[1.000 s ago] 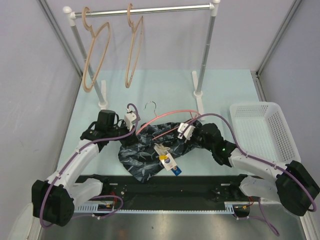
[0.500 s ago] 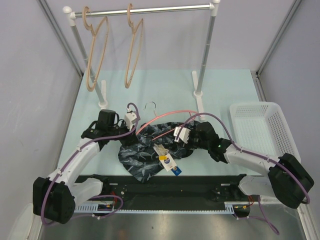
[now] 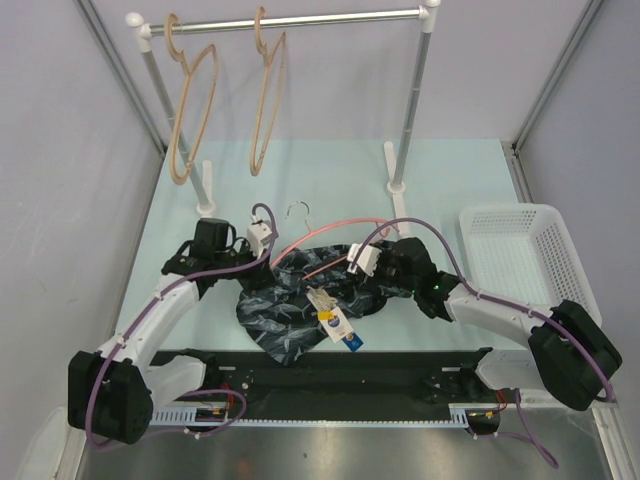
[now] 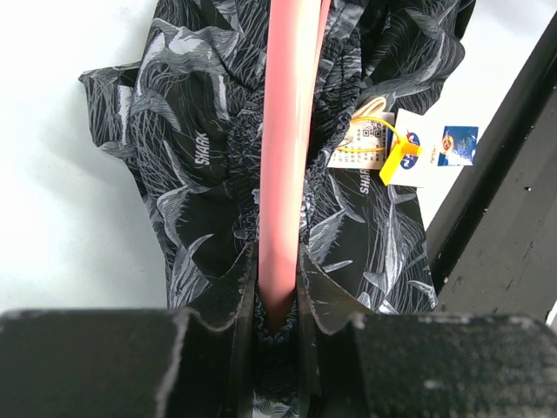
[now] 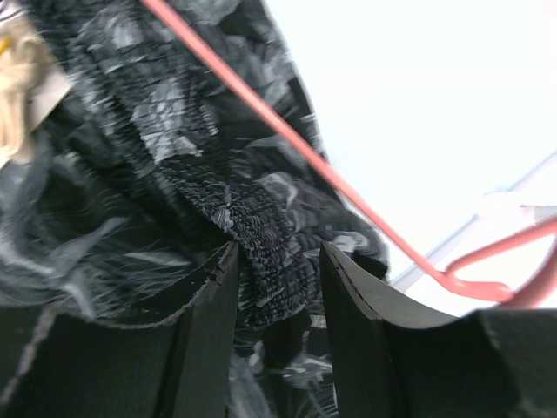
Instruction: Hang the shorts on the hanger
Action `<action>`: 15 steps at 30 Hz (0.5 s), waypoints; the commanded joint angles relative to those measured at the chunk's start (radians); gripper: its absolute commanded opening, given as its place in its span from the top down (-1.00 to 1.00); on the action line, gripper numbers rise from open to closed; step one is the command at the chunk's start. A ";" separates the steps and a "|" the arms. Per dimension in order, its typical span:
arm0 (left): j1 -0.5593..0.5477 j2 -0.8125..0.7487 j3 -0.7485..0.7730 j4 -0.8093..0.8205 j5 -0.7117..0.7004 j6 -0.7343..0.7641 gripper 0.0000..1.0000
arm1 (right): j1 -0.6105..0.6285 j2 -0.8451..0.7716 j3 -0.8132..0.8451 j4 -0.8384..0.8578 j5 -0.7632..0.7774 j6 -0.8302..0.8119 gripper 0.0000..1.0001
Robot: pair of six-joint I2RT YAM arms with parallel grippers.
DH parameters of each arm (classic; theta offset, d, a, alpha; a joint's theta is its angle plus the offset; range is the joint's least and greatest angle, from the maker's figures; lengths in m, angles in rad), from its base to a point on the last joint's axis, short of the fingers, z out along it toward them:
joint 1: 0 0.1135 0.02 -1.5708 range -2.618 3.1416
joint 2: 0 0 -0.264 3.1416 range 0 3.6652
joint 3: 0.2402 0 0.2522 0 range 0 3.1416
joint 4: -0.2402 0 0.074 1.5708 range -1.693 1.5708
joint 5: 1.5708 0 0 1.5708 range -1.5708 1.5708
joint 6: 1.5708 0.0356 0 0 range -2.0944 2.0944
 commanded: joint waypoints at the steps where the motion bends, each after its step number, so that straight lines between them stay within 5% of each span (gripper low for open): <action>1: 0.014 0.000 0.055 0.039 0.061 0.016 1.00 | -0.016 0.018 0.047 0.102 0.023 -0.006 0.10; 15: 0.060 0.053 0.099 0.042 0.103 -0.019 1.00 | -0.068 0.208 0.028 0.251 0.028 -0.190 0.03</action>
